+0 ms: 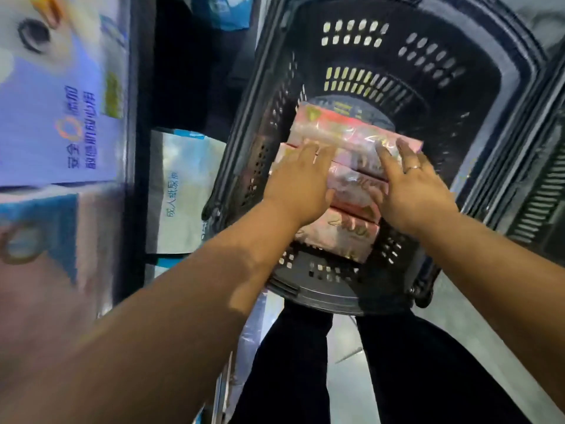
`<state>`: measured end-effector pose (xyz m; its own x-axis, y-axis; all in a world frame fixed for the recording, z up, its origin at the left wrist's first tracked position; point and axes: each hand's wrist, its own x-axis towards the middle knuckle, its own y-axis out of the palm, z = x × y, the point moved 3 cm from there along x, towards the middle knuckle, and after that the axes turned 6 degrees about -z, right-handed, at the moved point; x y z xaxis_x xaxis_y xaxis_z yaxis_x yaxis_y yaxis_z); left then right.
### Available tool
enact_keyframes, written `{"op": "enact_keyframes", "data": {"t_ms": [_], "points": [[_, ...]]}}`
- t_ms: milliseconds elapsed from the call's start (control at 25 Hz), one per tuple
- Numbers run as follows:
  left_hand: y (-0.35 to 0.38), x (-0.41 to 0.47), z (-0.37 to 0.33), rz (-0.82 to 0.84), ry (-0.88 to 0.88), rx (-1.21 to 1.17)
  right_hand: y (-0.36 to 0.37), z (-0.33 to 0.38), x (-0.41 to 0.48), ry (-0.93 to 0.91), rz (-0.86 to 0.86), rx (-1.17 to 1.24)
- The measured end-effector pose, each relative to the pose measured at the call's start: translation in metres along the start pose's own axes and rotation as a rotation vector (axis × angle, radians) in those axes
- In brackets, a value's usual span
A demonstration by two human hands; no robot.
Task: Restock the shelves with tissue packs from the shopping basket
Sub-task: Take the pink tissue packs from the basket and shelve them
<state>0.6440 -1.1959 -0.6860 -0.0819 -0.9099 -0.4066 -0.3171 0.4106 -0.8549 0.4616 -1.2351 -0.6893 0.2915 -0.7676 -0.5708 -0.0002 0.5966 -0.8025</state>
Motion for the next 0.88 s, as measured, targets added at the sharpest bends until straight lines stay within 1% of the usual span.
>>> {"op": "enact_keyframes", "data": {"t_ms": [120, 200, 280, 360, 480, 560, 640, 720, 760, 880], "points": [[0.023, 0.029, 0.006, 0.013, 0.045, 0.028, 0.031, -0.007, 0.028, 0.016, 0.069, -0.009], [0.034, 0.042, 0.010, 0.038, 0.038, 0.034, 0.043, -0.012, 0.043, 0.052, 0.126, -0.001], [0.042, 0.051, 0.015, 0.029, 0.021, 0.006, 0.048, -0.018, 0.057, 0.092, 0.138, 0.005], [0.044, 0.053, 0.019, 0.004, -0.001, -0.014, 0.046, -0.021, 0.069, 0.118, 0.097, -0.002], [0.051, 0.055, 0.022, 0.054, -0.046, 0.021, 0.030, -0.023, 0.089, 0.135, -0.029, -0.034], [0.052, 0.061, 0.025, 0.054, -0.050, 0.026, 0.020, -0.025, 0.103, 0.143, -0.084, -0.096], [0.050, 0.067, 0.028, 0.021, -0.034, 0.029, 0.016, -0.026, 0.114, 0.139, -0.138, -0.182], [0.045, 0.072, 0.032, -0.049, -0.030, 0.015, 0.019, -0.021, 0.117, 0.115, -0.198, -0.239], [0.042, 0.075, 0.034, -0.095, -0.026, 0.006, 0.023, -0.018, 0.117, 0.115, -0.197, -0.261], [0.039, 0.082, 0.038, -0.235, 0.037, 0.036, 0.040, -0.014, 0.112, 0.140, -0.117, -0.291]]}}
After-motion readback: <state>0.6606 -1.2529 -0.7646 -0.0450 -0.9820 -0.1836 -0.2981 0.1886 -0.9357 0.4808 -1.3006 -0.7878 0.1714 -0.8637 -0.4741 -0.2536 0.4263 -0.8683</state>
